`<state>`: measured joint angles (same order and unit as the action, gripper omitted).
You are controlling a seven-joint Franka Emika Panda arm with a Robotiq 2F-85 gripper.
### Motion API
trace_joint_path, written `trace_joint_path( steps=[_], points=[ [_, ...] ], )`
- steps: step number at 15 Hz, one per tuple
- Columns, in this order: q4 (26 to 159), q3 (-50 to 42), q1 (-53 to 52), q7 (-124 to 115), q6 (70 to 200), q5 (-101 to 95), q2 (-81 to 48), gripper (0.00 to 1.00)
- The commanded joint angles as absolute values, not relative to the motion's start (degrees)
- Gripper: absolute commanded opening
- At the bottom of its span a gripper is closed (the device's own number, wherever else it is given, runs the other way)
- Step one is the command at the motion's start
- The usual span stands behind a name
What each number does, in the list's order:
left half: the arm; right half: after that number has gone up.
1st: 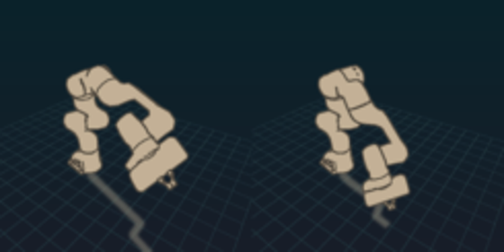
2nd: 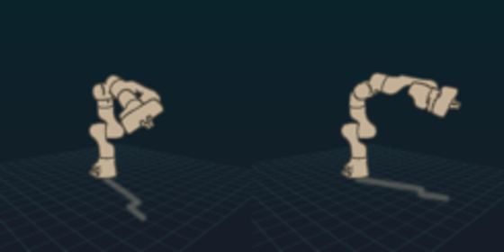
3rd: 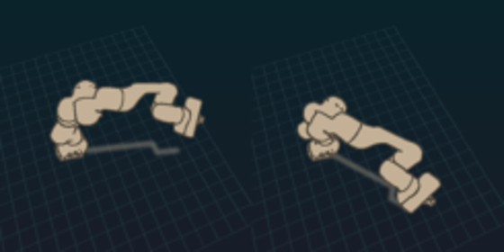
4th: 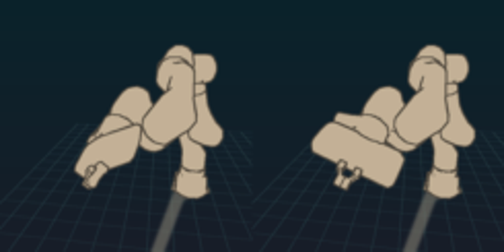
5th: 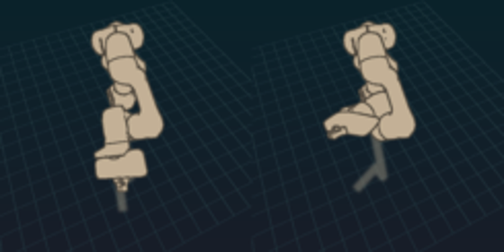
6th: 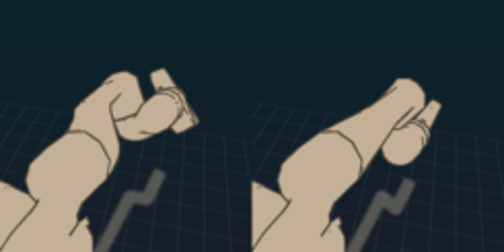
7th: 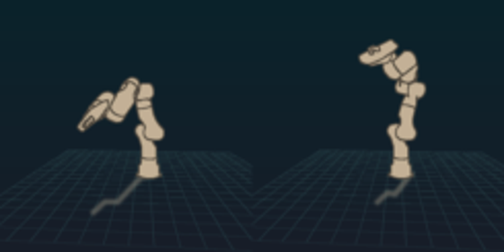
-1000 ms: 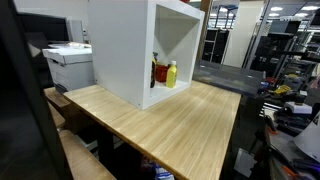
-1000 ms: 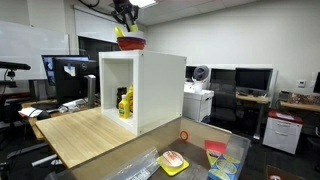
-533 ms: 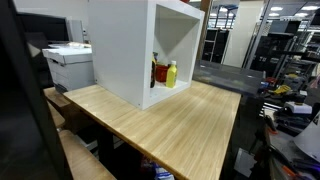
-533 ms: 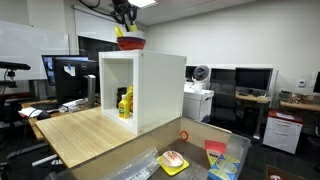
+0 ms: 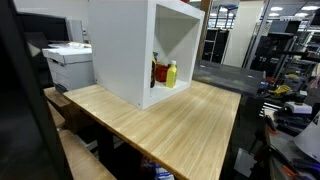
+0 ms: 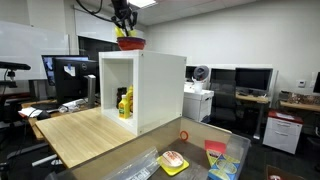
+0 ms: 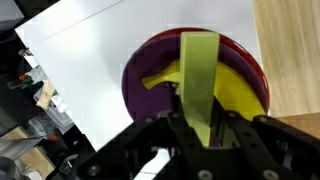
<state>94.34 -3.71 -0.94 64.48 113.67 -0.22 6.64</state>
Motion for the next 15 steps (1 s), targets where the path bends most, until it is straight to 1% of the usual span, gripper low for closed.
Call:
trace_joint_path(
  steps=[1, 8, 9, 13, 14, 15],
  points=[
    [93.13, -3.02, -1.02, 65.25, 113.82, 1.28, 5.52, 0.07],
    [93.64, -2.17, -0.83, 64.48, 113.46, 0.04, 5.59, 0.07],
    [93.64, -2.15, -0.83, 64.48, 113.42, 0.03, 5.53, 0.29],
    [93.64, -2.16, -0.82, 64.48, 113.42, 0.03, 5.51, 0.29],
    [93.64, -2.16, -0.82, 64.48, 113.42, 0.03, 5.51, 0.07],
    [93.68, -2.15, -0.82, 64.41, 113.52, -0.06, 5.51, 0.07]
  ],
)
